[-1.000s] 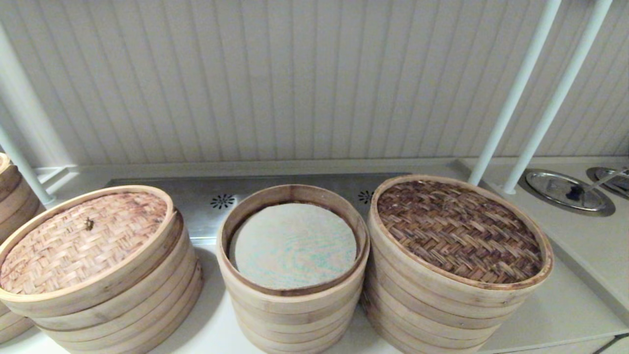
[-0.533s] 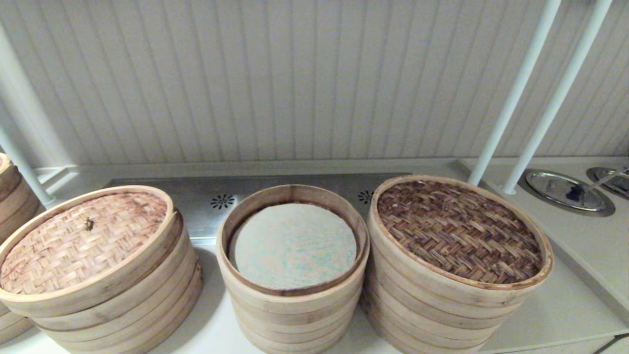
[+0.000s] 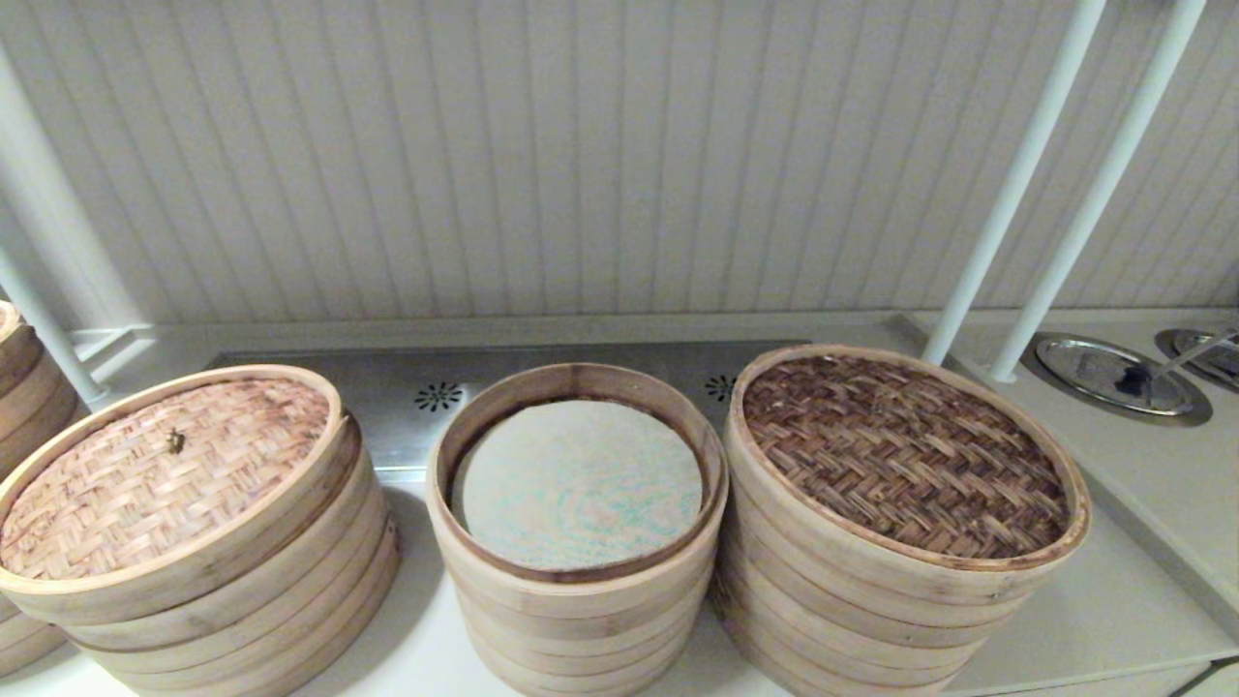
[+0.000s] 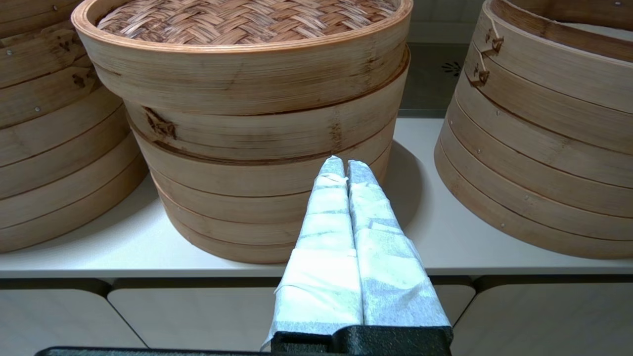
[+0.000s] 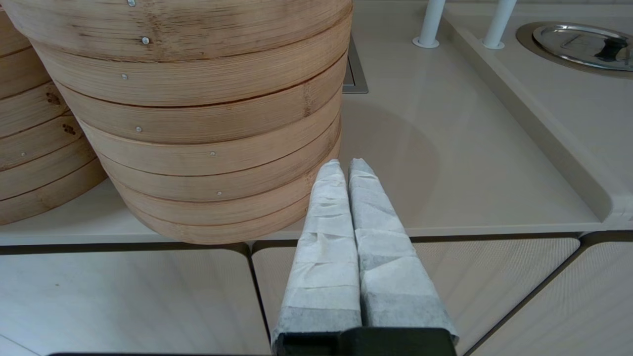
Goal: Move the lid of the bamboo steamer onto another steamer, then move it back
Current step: Pick up the steamer
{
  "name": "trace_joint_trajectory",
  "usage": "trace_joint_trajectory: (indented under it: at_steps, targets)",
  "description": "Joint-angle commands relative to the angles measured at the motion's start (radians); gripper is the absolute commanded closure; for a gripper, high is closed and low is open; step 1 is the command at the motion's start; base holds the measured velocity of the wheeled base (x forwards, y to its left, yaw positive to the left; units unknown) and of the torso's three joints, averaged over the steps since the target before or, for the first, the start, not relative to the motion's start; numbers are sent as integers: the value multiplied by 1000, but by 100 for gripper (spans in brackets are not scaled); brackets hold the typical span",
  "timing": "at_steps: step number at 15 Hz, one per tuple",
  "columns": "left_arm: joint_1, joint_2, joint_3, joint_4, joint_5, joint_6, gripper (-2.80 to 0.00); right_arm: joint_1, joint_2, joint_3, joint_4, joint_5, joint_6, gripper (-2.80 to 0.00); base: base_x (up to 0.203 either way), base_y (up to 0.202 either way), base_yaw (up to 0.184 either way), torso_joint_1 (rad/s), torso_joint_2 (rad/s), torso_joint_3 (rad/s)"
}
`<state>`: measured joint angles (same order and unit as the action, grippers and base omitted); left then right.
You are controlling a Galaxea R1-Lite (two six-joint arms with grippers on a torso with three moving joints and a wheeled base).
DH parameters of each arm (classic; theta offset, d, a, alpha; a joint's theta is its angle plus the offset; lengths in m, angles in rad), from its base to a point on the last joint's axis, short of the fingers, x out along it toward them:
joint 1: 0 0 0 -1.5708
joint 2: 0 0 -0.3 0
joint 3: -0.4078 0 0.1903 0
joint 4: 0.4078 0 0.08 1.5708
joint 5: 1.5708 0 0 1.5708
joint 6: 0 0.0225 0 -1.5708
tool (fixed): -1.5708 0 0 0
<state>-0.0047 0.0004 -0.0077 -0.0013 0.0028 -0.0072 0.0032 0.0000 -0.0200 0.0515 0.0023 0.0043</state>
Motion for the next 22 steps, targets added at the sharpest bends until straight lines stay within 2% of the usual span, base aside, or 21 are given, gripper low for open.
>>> trace_joint_trajectory:
  at_steps: [1, 20, 22]
  targets:
    - [0, 0, 0, 0, 0, 0, 0, 0, 2, 0, 1, 1, 0, 0, 0, 0, 0, 0, 0, 0]
    - [0, 0, 0, 0, 0, 0, 0, 0, 4, -7, 13, -8, -7, 0, 0, 0, 0, 0, 0, 0]
    - [0, 0, 0, 0, 0, 0, 0, 0, 14, -42, 14, -11, -9, 0, 0, 0, 0, 0, 0, 0]
